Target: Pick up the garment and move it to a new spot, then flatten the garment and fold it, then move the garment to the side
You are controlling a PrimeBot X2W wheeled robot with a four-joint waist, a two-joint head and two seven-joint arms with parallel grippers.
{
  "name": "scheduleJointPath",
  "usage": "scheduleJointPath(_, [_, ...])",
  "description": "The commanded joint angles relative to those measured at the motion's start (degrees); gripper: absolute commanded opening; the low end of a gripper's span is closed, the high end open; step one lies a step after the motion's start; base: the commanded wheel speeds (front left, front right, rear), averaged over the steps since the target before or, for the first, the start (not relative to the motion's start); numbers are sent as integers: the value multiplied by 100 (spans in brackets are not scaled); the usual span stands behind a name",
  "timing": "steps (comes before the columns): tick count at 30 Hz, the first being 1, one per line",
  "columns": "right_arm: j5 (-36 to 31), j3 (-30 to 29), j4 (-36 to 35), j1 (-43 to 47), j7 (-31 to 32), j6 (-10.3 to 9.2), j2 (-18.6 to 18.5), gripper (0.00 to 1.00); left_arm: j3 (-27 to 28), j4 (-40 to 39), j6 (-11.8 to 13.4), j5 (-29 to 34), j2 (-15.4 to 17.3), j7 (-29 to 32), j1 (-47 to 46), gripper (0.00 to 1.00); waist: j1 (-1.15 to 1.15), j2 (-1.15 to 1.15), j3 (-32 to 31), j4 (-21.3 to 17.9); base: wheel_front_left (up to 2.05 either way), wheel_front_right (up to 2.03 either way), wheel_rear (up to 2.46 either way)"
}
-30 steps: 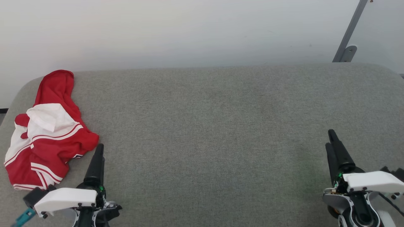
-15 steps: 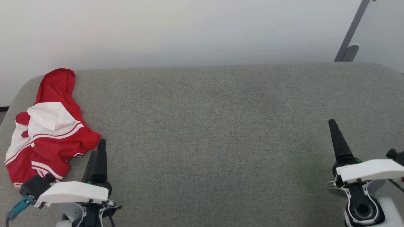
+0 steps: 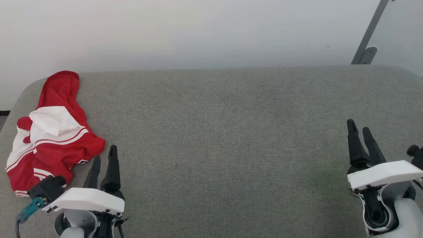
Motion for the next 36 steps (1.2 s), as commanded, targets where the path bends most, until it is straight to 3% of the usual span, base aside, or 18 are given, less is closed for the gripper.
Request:
scheduleJointPath(1, [-174, -3, -32, -169, -58, 1, -18, 100, -18, -73, 12, 185, 40, -49, -175, 100, 0, 0, 1, 0, 0, 0, 0])
scheduleJointPath(17, [-1858, -23, 268, -415, -330, 1, -67, 100, -253, 63, 72, 1337, 197, -324, -273, 100, 0, 0, 0, -16, 0, 0, 0])
scheduleJointPath(36, [-2943, 2, 496, -500, -595, 1, -99, 100, -457, 383, 61, 2329, 277, -581, -374, 100, 0, 0, -28, -25, 0, 0, 0])
